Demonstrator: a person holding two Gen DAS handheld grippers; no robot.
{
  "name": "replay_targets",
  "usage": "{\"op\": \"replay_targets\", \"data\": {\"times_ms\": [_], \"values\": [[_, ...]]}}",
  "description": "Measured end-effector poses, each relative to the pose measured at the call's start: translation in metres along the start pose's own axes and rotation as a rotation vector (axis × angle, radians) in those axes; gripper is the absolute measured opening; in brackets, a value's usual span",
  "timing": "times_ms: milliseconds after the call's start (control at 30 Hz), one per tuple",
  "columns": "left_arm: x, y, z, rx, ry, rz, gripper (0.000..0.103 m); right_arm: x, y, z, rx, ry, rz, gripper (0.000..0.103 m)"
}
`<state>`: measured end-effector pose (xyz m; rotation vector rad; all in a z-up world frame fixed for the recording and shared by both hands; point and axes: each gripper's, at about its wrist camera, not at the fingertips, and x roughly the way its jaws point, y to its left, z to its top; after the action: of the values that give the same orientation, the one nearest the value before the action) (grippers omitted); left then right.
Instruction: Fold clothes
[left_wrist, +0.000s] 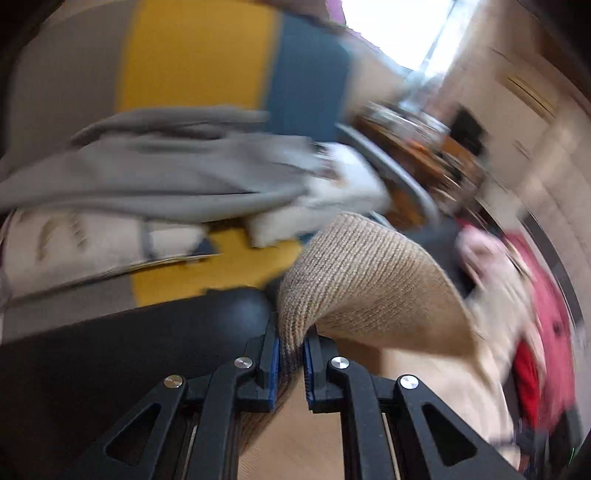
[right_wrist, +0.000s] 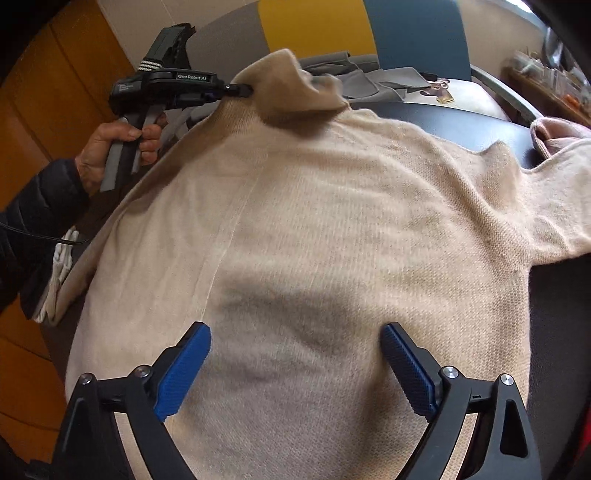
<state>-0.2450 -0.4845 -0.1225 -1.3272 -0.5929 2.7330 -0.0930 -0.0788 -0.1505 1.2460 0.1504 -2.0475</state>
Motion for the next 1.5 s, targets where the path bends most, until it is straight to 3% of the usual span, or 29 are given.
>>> {"op": "replay_targets", "data": {"times_ms": [67,200,300,400,567,667,767,833,967,1100,1333,1400,1500], "values": [[0.013,0.026,0.005,-0.141,0.019,0.034,0.01,0.003,0.002,0.001,-0.005,0.012,-0.013,0.095],[0.028,0.059,0.002,-0.269,0.048,0.036,0.016,0.004,0.009,0.003,-0.029,0.021,-0.028,0.095],[0.004,0.064,-0.003,-0.309,-0.014,0.001,0.018,0.0,0.01,0.013,-0.028,0.012,0.006,0.095],[-0.036,0.051,-0.018,-0.29,-0.101,0.011,0.019,-0.005,0.012,0.04,-0.049,-0.05,0.045,0.094],[-0.074,0.028,-0.066,-0.142,-0.116,0.13,0.019,0.016,0.015,0.115,-0.146,-0.141,0.016,0.094],[-0.082,0.02,-0.098,-0.077,-0.088,0.183,0.019,0.052,0.009,0.155,-0.175,-0.115,-0.038,0.094],[-0.08,0.024,-0.124,-0.028,-0.06,0.288,0.019,0.086,-0.007,0.172,-0.157,-0.056,-0.104,0.094],[-0.076,0.037,-0.138,-0.033,-0.039,0.348,0.019,0.099,-0.019,0.168,-0.131,-0.015,-0.147,0.093],[-0.083,0.056,-0.148,-0.05,-0.106,0.347,0.021,0.096,-0.04,0.141,-0.103,-0.014,-0.204,0.093],[-0.08,0.058,-0.146,-0.014,-0.116,0.365,0.021,0.086,-0.046,0.126,-0.077,-0.036,-0.229,0.093],[-0.097,0.037,-0.141,-0.088,-0.081,0.399,0.019,0.091,-0.047,0.139,-0.055,-0.024,-0.233,0.102],[-0.115,0.012,-0.155,-0.086,-0.123,0.34,0.019,0.081,-0.047,0.14,-0.043,-0.013,-0.204,0.098],[-0.126,-0.026,-0.188,-0.07,-0.108,0.249,0.019,0.034,-0.058,0.131,0.043,-0.117,-0.155,0.096]]}}
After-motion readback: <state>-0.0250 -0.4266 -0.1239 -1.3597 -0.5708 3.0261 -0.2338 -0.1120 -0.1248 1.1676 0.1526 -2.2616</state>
